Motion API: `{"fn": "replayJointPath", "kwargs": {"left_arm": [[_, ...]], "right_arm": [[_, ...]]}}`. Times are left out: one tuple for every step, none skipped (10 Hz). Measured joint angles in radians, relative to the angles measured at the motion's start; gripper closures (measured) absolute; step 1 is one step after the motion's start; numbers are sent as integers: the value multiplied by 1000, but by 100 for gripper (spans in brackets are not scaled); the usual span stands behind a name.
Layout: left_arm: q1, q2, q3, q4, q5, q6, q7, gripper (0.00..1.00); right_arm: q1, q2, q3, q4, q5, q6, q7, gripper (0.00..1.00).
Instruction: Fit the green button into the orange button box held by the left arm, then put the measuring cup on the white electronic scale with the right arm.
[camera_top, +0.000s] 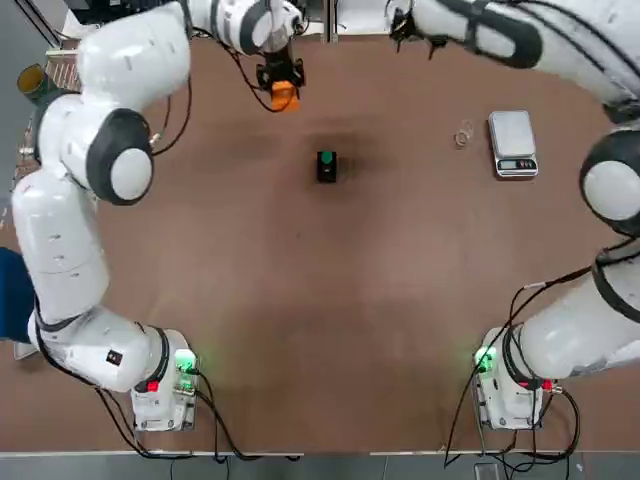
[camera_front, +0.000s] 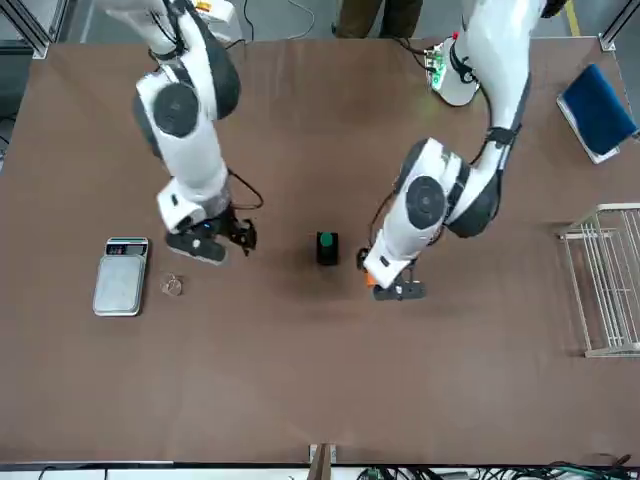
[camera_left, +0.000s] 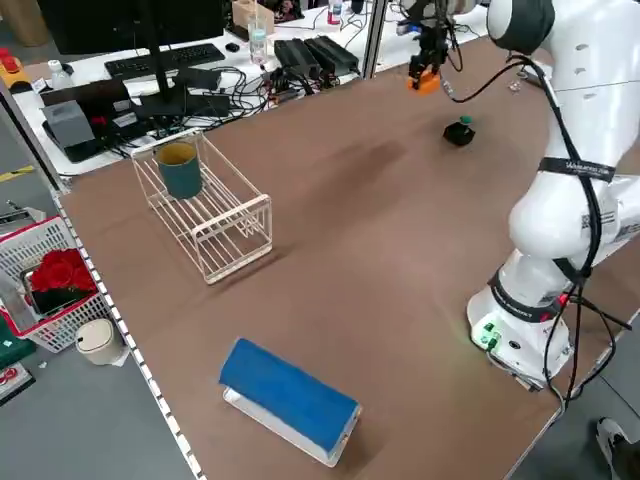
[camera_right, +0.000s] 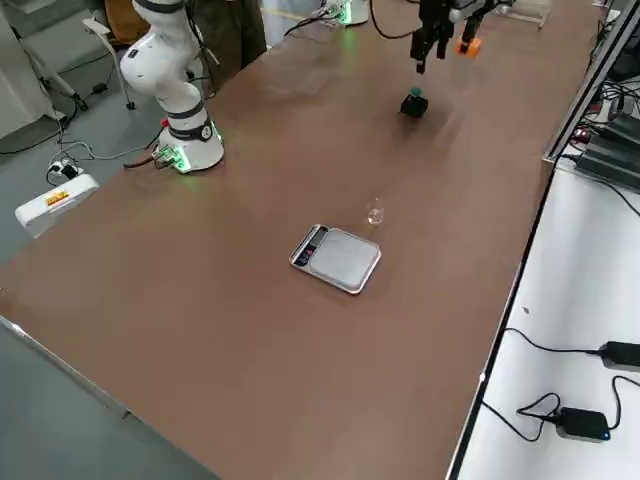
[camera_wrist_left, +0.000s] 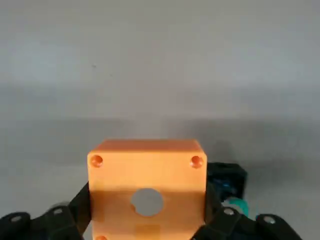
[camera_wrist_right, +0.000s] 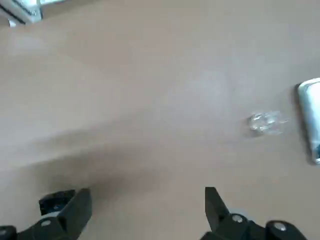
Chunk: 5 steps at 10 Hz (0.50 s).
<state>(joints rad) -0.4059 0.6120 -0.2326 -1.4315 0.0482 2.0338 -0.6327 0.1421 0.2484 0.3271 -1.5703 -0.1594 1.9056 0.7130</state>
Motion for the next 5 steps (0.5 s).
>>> {"fn": "replayJointPath", "kwargs": {"left_arm": [[-35, 24, 2, 17, 0, 0, -17, 14], [-63, 46, 3, 41, 0, 0, -36, 14], [-90, 68, 4, 67, 0, 0, -49, 14], [-117, 88, 5, 85, 0, 0, -59, 14], [-141, 104, 5, 94, 0, 0, -64, 14]], "right_arm": [[-3, -59, -84, 0, 83, -41, -104, 0], [-6, -116, -173, 0, 162, -95, -206, 0], [-8, -169, -250, 1, 202, -163, -294, 0], [-10, -216, -307, 4, 215, -236, -369, 0], [-11, -254, -357, 9, 217, -304, -448, 0]]}}
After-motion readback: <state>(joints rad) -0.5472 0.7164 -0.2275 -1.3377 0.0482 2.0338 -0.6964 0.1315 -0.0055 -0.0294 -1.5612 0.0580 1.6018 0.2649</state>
